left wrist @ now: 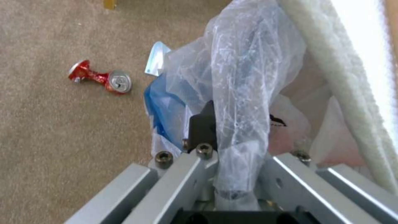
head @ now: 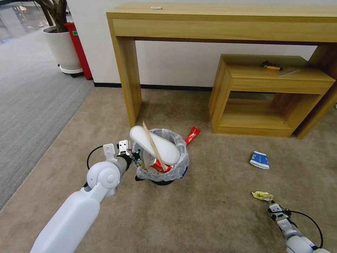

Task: Pick up the trash bin and place the garbage on the floor into it.

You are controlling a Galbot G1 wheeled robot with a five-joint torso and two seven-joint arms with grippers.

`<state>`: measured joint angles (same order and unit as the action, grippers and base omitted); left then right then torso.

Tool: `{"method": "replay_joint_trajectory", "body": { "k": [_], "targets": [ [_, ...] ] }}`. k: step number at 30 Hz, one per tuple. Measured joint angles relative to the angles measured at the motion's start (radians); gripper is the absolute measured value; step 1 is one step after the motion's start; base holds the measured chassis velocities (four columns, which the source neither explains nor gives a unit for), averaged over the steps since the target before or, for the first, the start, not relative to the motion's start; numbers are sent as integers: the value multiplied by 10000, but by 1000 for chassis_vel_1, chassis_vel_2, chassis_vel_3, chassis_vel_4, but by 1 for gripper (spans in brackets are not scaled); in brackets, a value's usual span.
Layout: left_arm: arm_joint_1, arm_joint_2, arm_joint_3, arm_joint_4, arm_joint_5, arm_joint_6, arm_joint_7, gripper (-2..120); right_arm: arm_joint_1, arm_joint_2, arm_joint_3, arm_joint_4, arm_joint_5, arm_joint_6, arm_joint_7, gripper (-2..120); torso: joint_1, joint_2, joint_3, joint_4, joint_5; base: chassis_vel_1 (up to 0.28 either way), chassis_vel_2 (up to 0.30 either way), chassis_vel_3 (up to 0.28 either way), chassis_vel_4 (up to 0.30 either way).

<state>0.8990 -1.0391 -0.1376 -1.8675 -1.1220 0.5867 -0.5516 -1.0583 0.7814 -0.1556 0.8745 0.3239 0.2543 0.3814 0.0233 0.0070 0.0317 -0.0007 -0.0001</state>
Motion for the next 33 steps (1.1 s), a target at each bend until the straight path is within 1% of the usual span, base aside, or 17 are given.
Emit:
{"method": "replay_joint_trajectory", "body": {
  "k": [1, 2, 5, 6, 9, 10, 13, 14, 16, 17, 18, 21, 22, 24, 25, 27, 33],
  "targets": [
    [-33, -5, 17, -1, 0, -1, -18, 0, -95, -88, 14, 220, 4, -19, 34, 10, 0, 1, 0, 0, 0, 0, 0, 0, 0],
    [-33, -5, 17, -1, 0, -1, -18, 0, -95, -88, 14, 220, 4, -19, 34, 10, 0, 1, 0, 0, 0, 0, 0, 0, 0],
    [-145, -23, 103, 114, -2, -1, -31, 0, -503, -614, -18, 1133, 202, -253, 164, 25, 0, 1, 0, -3, -1, 0, 0, 0, 0],
    [-145, -23, 103, 114, -2, -1, -31, 0, -503, -614, -18, 1133, 202, -253, 164, 25, 0, 1, 0, -3, -1, 0, 0, 0, 0],
    [-257, -117, 144, 201, 0, 0, -33, 0, -771, -1063, -238, 1847, 281, -430, 283, 39, -1, 1, -1, 0, -1, 0, 0, 0, 0],
    [-257, -117, 144, 201, 0, 0, -33, 0, -771, -1063, -238, 1847, 281, -430, 283, 39, -1, 1, -1, 0, -1, 0, 0, 0, 0],
    [-266, -149, 155, 230, 16, 0, -34, 0, -856, -1131, -310, 2036, 292, -504, 334, 52, -2, 0, -1, -1, -1, 0, 0, 0, 0],
    [-266, -149, 155, 230, 16, 0, -34, 0, -856, -1131, -310, 2036, 292, -504, 334, 52, -2, 0, -1, -1, -1, 0, 0, 0, 0],
    [-261, -164, 155, 246, 42, 0, -33, 0, -763, -1091, -419, 1948, 301, -507, 337, 64, -2, 1, 0, -2, -2, 0, 0, 0, 0],
    [-255, -165, 154, 259, 49, 0, -32, 0, -710, -1056, -455, 1893, 300, -506, 338, 67, -2, 1, -1, -1, -2, 0, 0, 0, 0],
    [-255, -165, 154, 259, 49, 0, -32, 0, -710, -1056, -455, 1893, 300, -506, 338, 67, -2, 1, -1, -1, -2, 0, 0, 0, 0],
    [-229, -173, 129, 265, 71, -9, -31, 0, -509, -899, -608, 1621, 234, -435, 297, 84, -2, 1, 0, -1, -2, 0, 0, 0, 0],
    [-229, -173, 129, 265, 71, -9, -31, 0, -509, -899, -608, 1621, 234, -435, 297, 84, -2, 1, 0, -1, -2, 0, 0, 0, 0],
    [-187, -177, 122, 232, 73, -18, -31, 0, -366, -772, -709, 1474, 244, -387, 258, 93, -2, 0, 0, 0, -1, 0, 0, 0, 0],
    [-187, -177, 122, 232, 73, -18, -31, 0, -366, -772, -709, 1474, 244, -387, 258, 93, -2, 0, 0, 0, -1, 0, 0, 0, 0],
    [-161, -197, 122, 198, 80, -18, -37, 0, -251, -672, -767, 1370, 293, -348, 197, 99, -1, 1, 0, 0, -2, 0, 0, 0, 0],
    [-156, -260, 187, 85, 82, -19, -72, 0, 35, -311, -841, 1003, 573, -290, 100, 100, -2, 2, -1, -1, -1, 0, 0, 0, 0]
  ]
}}
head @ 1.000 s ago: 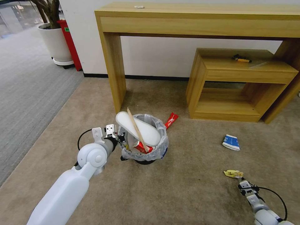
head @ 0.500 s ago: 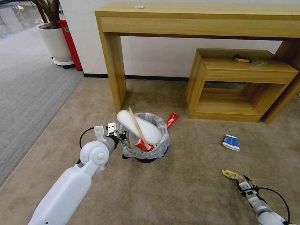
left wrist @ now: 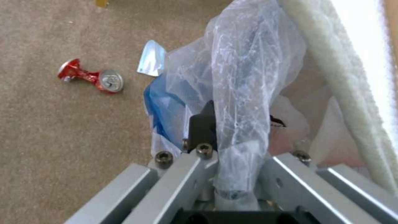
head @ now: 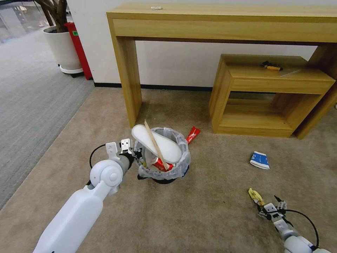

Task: Pick up the trash bin and place the garbage on the floor into it.

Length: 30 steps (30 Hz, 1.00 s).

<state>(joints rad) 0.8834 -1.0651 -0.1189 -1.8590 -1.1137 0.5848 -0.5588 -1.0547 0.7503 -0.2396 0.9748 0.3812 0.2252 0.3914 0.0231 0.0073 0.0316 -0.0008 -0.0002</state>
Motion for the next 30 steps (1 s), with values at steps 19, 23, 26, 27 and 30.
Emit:
{"method": "replay_joint_trajectory", "body": {
  "k": [19, 23, 26, 27, 30],
  "targets": [
    [44, 38, 18, -275, -121, 0, -66, 0, 520, 811, -150, -852, 165, 256, -322, 73, 0, 0, 0, -1, -4, 0, 0, 0, 0],
    [164, 86, -73, -381, -165, 0, -80, 0, 586, 957, -145, -1048, 145, 340, -456, 57, 0, 0, -1, -2, -4, 0, 0, 0, 0],
    [266, 135, -138, -402, -156, -12, -73, 0, 594, 992, -147, -1084, 140, 348, -528, 48, 0, 0, 0, 0, -3, 0, 0, 0, 0],
    [297, 148, -160, -417, -151, -16, -70, 0, 597, 998, -147, -1086, 141, 348, -539, 45, 0, 0, -1, 3, 0, 0, 0, 0, 0],
    [342, 167, -190, -457, -145, -31, -63, 0, 597, 1005, -145, -1083, 143, 343, -556, 33, 0, 0, 0, 5, 4, 0, 0, 0, 0]
  ]
}}
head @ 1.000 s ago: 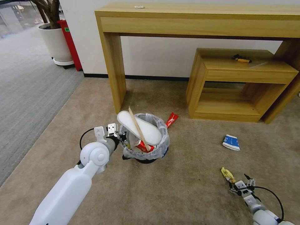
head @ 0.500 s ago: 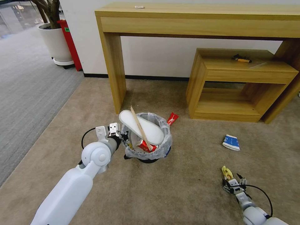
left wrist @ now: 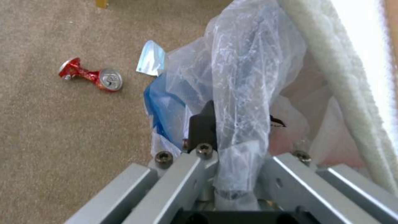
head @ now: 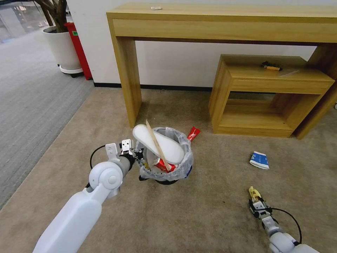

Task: Pick up the trash bin and place the garbage on the floor into it.

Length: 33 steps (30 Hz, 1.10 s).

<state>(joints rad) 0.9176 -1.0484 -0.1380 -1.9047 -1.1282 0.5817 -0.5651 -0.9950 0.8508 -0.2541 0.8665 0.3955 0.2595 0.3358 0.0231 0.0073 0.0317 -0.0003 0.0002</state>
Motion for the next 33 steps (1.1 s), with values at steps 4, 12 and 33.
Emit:
{"method": "replay_joint_trajectory", "body": {
  "k": [4, 12, 33],
  "targets": [
    [52, 10, -33, -86, 0, -22, 7, 0, -35, -7, 57, 24, 6, -15, -2, 18, 0, 0, 0, -3, -1, 0, 0, 0, 0],
    [150, 4, -45, -92, 63, -40, 33, 0, -127, -35, 216, 38, -8, -11, -2, 8, 0, 0, 0, -4, -2, 0, 0, 0, 0],
    [-700, 186, 553, 1382, 52, 143, 141, 0, 231, -2850, 394, 5257, 1632, -392, 662, 3, 0, 0, 1, -4, -3, 0, 0, 0, 0]
  ]
}}
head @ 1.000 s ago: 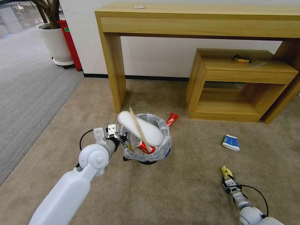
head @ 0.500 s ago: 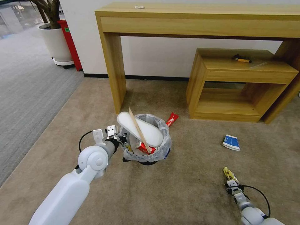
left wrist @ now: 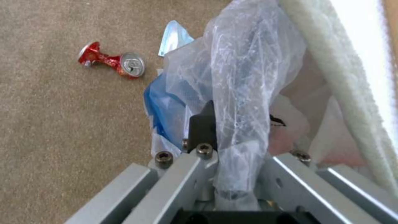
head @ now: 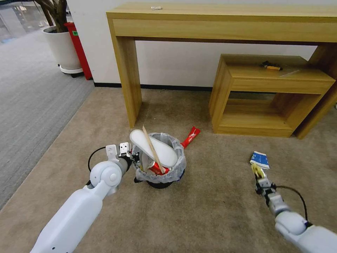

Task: Pick up the trash bin and place the garbage on the floor into it.

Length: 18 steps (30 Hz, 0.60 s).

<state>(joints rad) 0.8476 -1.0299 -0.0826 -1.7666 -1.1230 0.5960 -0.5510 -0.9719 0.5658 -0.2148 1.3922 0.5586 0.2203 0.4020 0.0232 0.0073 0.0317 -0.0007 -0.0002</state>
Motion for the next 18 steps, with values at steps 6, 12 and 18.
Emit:
{"method": "replay_joint_trajectory", "body": {
  "k": [6, 12, 18],
  "targets": [
    [-114, -12, 119, 91, -12, 27, -4, 0, 476, -580, -25, 1643, 438, -425, 203, 2, 0, -1, 0, 2, 0, 0, 0, 0, 0],
    [-325, 4, 307, 321, -19, 61, -2, 0, 2186, -1225, -1080, 4059, 1547, -977, 532, 2, 0, -1, -1, -1, -4, 0, 0, 0, 0],
    [-543, -11, 409, 419, -71, 81, -1, 0, 4176, -996, -2777, 4702, 2448, -1004, 683, 2, 0, -1, -1, 0, -5, 0, 0, 0, 0]
  ]
}}
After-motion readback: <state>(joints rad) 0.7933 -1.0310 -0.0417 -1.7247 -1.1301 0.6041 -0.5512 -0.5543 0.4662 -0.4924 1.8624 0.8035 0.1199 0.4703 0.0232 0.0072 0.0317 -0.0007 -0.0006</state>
